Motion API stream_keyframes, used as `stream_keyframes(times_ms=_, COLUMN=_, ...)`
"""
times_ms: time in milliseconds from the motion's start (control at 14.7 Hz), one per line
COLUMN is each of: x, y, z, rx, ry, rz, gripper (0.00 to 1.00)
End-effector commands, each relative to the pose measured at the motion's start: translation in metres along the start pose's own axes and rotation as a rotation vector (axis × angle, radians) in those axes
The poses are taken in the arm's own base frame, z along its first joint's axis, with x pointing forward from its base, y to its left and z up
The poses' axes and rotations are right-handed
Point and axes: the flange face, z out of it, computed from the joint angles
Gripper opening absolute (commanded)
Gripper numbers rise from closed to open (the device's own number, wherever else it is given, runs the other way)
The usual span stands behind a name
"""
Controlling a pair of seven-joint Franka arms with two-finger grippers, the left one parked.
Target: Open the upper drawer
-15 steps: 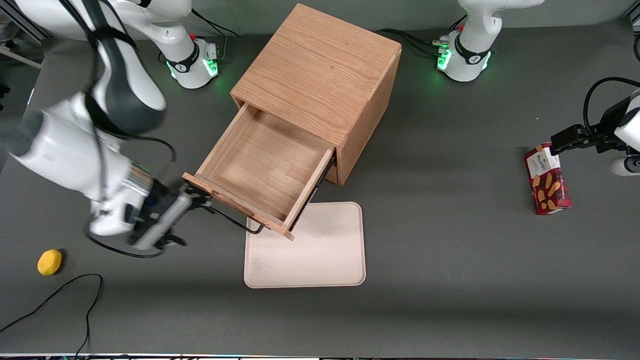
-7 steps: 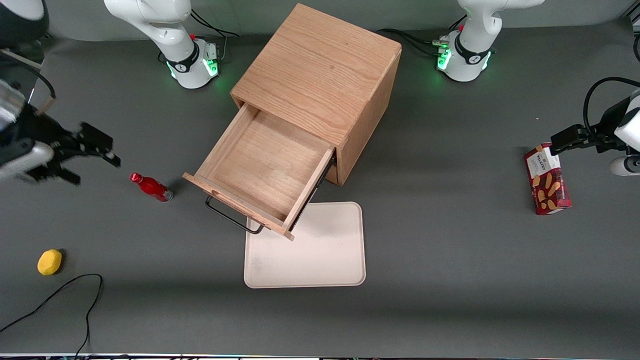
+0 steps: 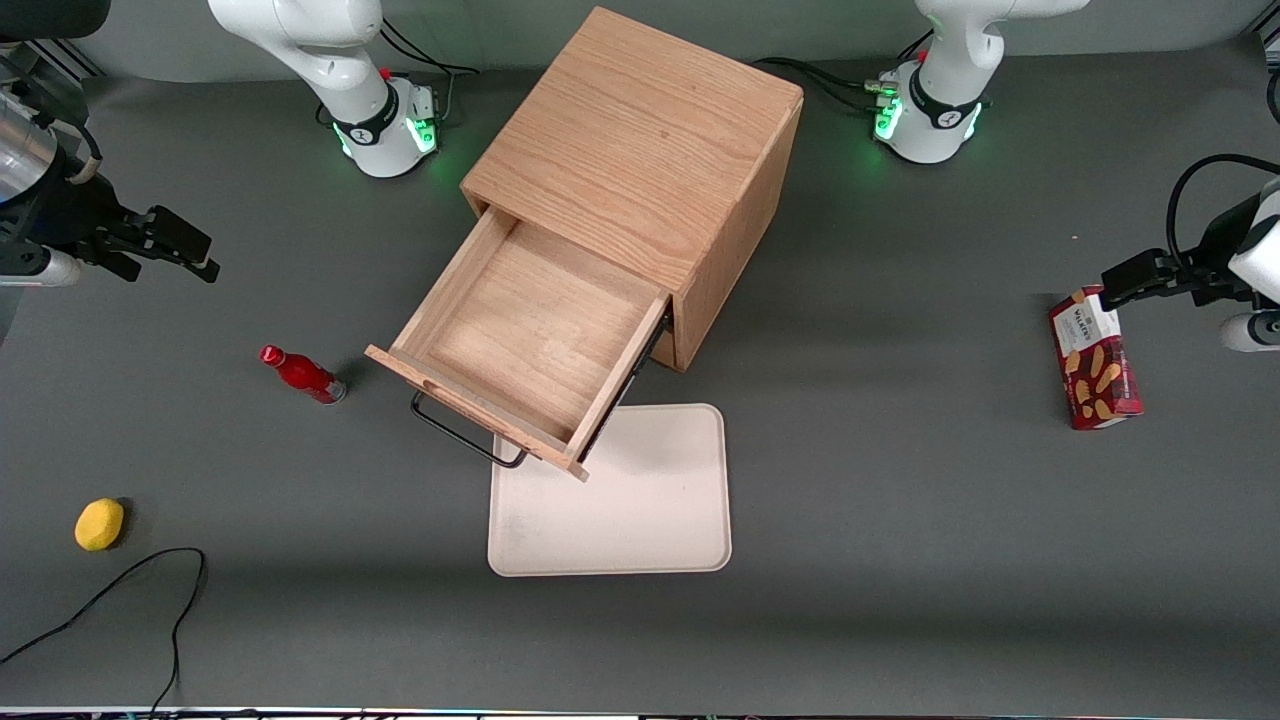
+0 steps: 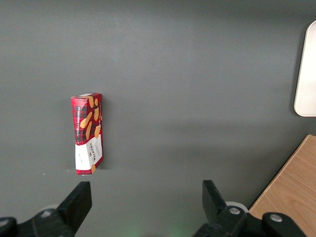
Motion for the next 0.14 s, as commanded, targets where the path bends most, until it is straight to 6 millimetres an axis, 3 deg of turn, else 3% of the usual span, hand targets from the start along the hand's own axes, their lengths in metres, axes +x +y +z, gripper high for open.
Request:
stream_keyframes(times_ms=0, x=-0.0018, y=0.0057, z=-0.0035, rx=-0.028, ry=0.004, rz=0.030, gripper=1.00)
stream_keyframes(times_ms=68, x=-0.0024, y=0.0041, z=-0.0030, rx=-0.029, ry=-0.001, rz=0.028, gripper=1.00)
